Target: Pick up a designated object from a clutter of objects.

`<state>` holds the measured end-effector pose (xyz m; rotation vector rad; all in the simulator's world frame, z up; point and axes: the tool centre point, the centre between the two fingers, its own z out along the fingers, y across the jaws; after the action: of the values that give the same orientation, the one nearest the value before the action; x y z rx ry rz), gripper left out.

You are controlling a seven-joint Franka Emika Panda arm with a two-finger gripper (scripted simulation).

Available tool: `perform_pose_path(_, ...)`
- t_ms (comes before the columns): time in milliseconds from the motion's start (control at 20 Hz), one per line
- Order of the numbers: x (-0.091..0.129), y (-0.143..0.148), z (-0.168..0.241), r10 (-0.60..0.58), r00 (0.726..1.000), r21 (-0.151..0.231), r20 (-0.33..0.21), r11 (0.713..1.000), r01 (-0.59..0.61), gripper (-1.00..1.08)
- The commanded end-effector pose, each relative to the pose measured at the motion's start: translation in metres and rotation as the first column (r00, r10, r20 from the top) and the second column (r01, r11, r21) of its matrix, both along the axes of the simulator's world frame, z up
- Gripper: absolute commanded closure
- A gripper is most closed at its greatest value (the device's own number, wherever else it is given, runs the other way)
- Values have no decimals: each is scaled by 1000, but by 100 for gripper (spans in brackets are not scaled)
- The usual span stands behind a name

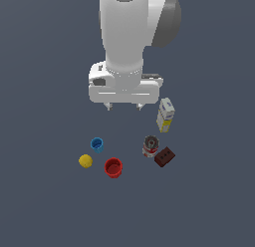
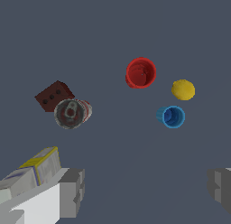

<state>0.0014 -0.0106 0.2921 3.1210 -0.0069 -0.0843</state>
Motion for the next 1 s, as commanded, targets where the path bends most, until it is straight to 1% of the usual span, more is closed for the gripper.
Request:
perform_pose_path(0,0,0,0,2,1000,-1,0,1000,-2,-92)
perform_pose_path(250,2,3,-5,-8,1000,-2,2,1000,8,-92)
perform_pose_path(500,7,13,-19,-37,999,-2,7,999,37,-92)
perform_pose_path(750,15,31,-44,-85,996,-3,17,996,85,-92)
perform_pose_path(950,21,50,-71,-139,990,-1,27,990,139,-92)
